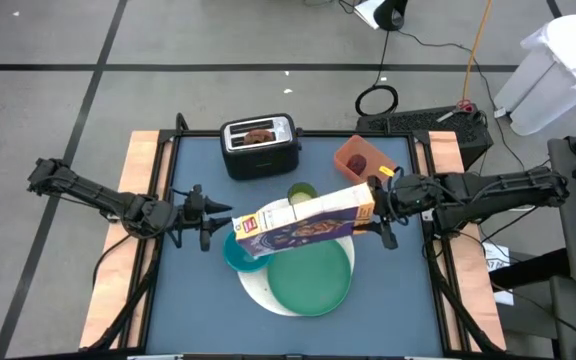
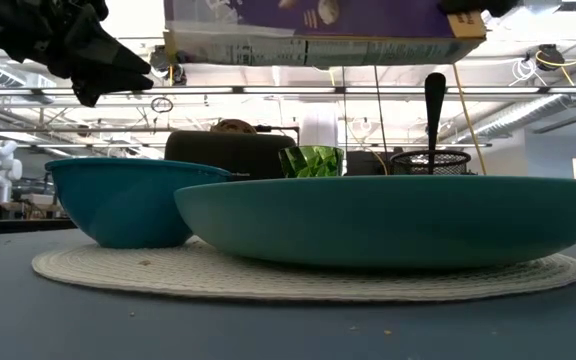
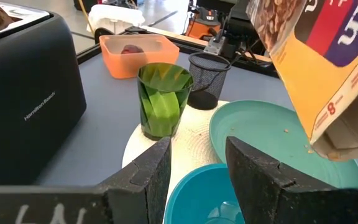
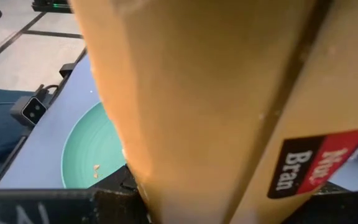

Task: Arrange a breakfast setting
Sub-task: Pour the cereal from the purple cereal box into the blue bowl

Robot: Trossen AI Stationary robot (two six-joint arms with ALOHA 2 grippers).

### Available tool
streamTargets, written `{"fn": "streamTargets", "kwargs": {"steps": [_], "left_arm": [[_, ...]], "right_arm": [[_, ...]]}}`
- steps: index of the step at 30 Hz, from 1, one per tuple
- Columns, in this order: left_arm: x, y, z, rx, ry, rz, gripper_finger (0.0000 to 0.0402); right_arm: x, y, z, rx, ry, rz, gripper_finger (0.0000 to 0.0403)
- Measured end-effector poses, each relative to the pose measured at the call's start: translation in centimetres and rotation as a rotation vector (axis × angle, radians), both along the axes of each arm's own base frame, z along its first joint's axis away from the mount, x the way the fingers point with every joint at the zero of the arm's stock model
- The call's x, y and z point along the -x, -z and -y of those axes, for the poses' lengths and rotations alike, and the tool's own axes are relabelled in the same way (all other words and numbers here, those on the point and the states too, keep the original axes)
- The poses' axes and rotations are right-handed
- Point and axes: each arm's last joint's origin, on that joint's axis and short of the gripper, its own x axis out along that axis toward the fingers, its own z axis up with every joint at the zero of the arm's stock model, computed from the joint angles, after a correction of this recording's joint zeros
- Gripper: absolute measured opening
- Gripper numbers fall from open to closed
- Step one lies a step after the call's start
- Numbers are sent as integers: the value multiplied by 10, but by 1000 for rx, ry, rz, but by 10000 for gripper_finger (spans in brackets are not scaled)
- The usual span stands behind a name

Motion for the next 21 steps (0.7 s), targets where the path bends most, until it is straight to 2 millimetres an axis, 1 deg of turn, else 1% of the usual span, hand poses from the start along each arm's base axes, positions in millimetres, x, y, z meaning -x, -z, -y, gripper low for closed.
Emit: {"fn": "streamTargets", "kwargs": {"steps": [5,11,17,21], "left_arm": [[0,0,0,0,0,0,159],[0,0,0,1,0,4,159],[0,-1,0,-10,4,5,159],[0,-1,0,-11,4,5,159]], "right_arm": [[0,-1,1,4,4,-4,174],[-5,-17,0,25,-8,-12,174],[-21,-27,-1,59,-23,-64,174],[-34,-27,-2,101,-19,-86,174]]}}
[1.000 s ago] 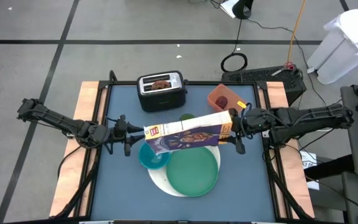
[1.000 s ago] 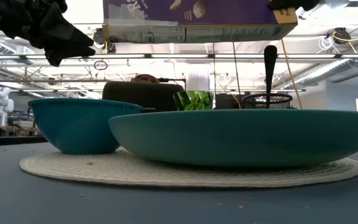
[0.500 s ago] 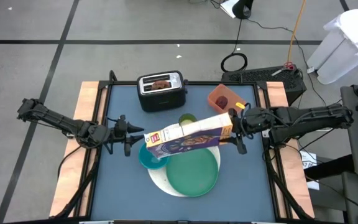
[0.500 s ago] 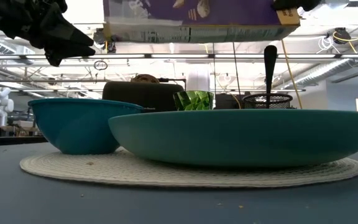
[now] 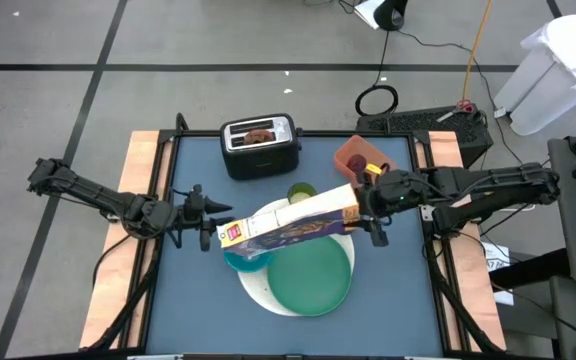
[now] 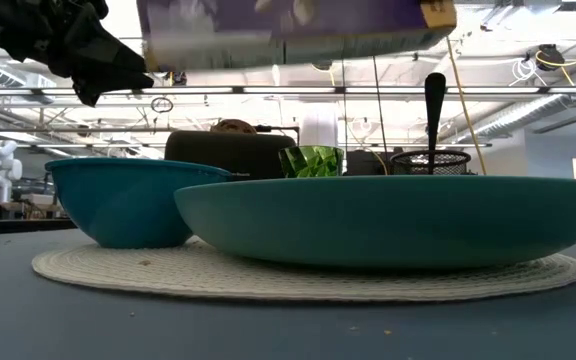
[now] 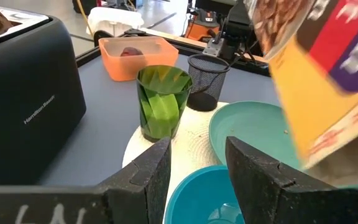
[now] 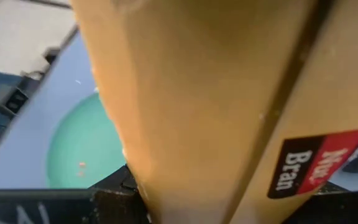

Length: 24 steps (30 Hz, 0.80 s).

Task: Arrange a breakfast setting
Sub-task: Pour the cereal from the purple cereal box into the blue bowl

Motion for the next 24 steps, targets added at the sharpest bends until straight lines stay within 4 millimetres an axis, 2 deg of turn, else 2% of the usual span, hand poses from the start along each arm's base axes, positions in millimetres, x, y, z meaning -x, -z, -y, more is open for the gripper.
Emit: {"fn": "streamTargets", "kwargs": {"steps": [12,24], "left_arm": [[0,0,0,-5,1,-2,159],[0,0,0,-7,2,-3,159]], "right_arm": [[-6,11,8,53,30,-95,174],[-8,14,7,51,26,-102,174]]}}
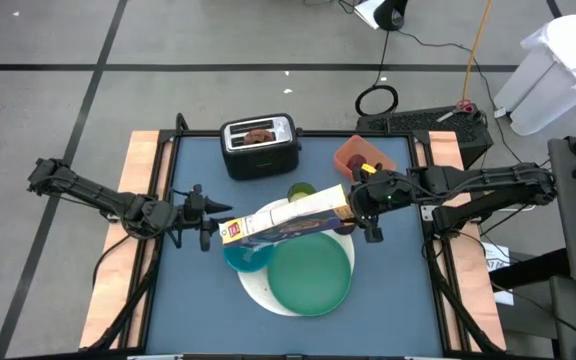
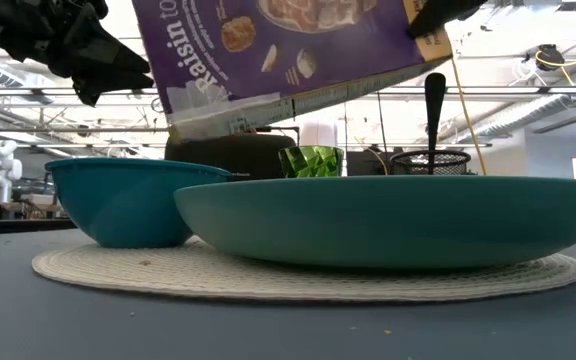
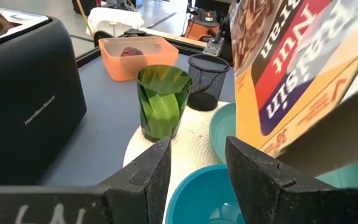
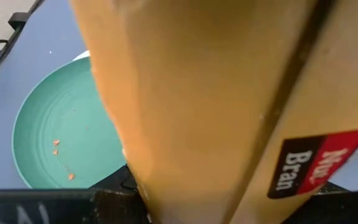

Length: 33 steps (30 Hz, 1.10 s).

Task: Arrange a breakfast setting
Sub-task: Pour the cereal from the purple cereal box into the blue bowl

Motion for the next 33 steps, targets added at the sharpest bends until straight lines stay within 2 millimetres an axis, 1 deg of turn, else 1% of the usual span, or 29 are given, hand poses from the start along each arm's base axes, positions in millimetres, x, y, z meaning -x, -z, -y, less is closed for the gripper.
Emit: {"fn": "streamTargets", "kwargs": {"steps": [3,7,11,16,21,27,33], "left_arm": [[0,0,0,-6,2,-1,159],[0,0,0,-6,1,-2,159],[0,0,0,-6,2,-2,159],[0,0,0,-6,1,-3,159],[0,0,0,-6,1,-4,159],[0,0,0,-6,2,-5,159],[0,1,0,-8,1,-12,159]], "right_arm": [[0,1,0,0,0,-10,174],[-1,-2,0,-3,0,31,174],[-1,2,0,1,0,-12,174],[0,-2,0,-1,-1,21,174],[0,1,0,0,0,-10,174],[-2,-1,0,16,-14,26,174],[-4,7,0,19,-15,-36,174]]}}
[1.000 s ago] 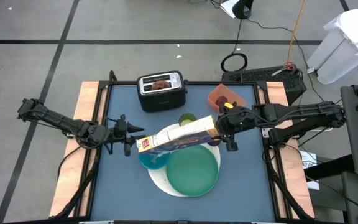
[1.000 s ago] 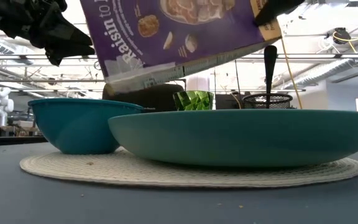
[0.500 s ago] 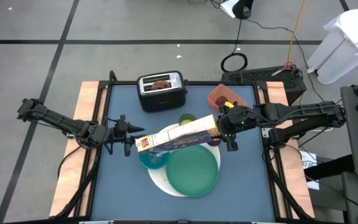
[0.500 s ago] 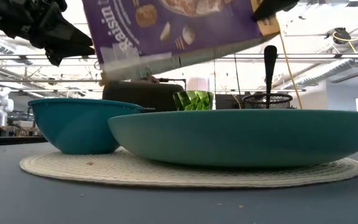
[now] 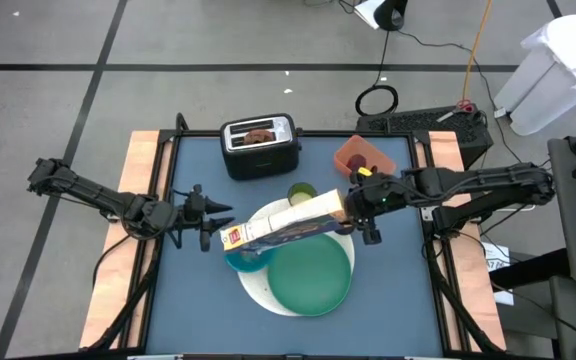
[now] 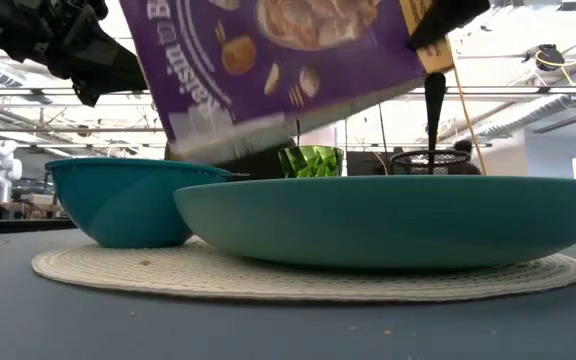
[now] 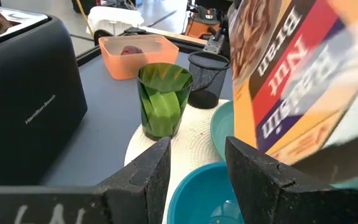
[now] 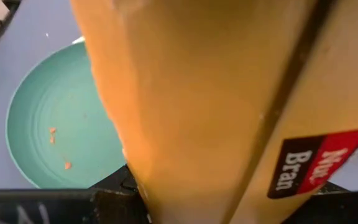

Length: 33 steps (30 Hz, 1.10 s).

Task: Arrange a breakfast setting
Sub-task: Pour the cereal from the purple cereal box into the blue bowl

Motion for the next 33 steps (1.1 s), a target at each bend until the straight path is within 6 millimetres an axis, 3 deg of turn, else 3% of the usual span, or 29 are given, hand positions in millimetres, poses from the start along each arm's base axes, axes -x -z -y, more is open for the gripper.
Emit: {"fn": "streamTargets", "kwargs": {"steps": [5,10,16,33], "left_arm": [[2,6,0,24,16,-60,159],[5,14,3,156,84,-141,159],[4,11,6,252,149,-120,159],[-3,-7,7,-7,232,59,159]], "right_arm": [[1,-6,0,-8,5,45,174],[3,-6,0,-13,10,37,174],[3,-6,0,-14,10,35,176],[3,-6,0,-15,11,40,180]]}}
